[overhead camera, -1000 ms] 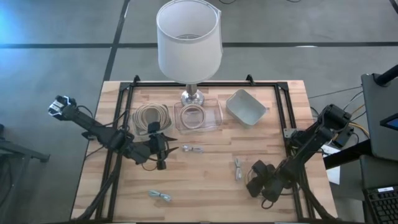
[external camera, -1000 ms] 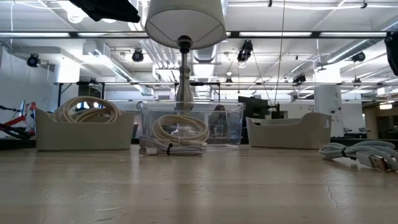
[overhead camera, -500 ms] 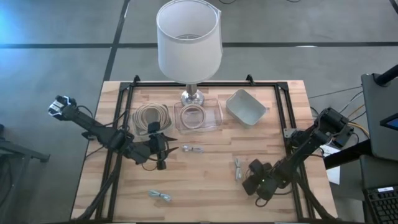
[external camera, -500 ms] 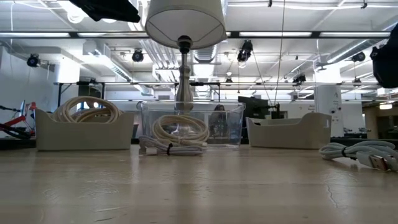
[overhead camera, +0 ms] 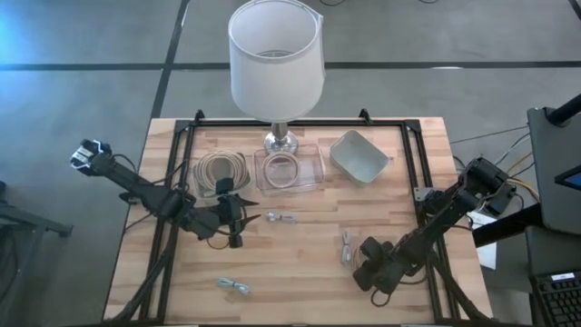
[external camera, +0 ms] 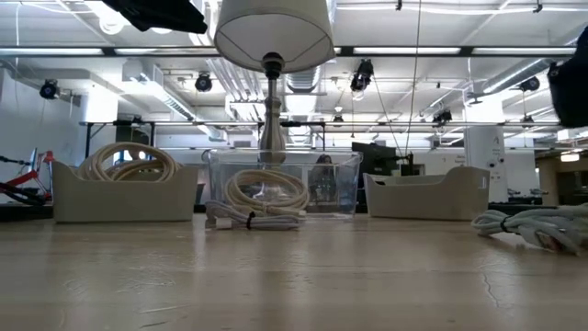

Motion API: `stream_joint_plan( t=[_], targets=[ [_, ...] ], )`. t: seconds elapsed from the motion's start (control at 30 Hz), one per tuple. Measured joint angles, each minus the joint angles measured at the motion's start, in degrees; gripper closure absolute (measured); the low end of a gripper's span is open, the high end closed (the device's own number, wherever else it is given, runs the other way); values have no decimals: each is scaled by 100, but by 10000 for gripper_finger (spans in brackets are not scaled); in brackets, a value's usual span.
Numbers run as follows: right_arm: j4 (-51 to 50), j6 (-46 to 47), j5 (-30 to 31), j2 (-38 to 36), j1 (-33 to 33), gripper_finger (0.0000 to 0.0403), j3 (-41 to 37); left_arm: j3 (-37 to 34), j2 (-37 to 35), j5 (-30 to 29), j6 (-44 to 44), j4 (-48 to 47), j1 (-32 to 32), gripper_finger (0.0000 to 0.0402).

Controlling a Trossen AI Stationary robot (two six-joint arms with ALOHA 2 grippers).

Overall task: Pick & Place USB Port
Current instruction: Put the light brown hdmi cable into the transparent bin

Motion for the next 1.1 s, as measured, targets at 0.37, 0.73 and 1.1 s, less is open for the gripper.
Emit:
stream_joint_plan(
  t=[0.37,0.73,1.1],
  targets=[
    [-1928,-1266,872,113,2,388,1701,0,0,-2,2,11,6,250],
    [-2446,-5564,3696,427,-57,389,3288,0,20,0,-271,17,6,250],
    [-2403,-6291,5505,436,-1248,389,3439,0,22,-1,-404,30,11,250]
  ],
)
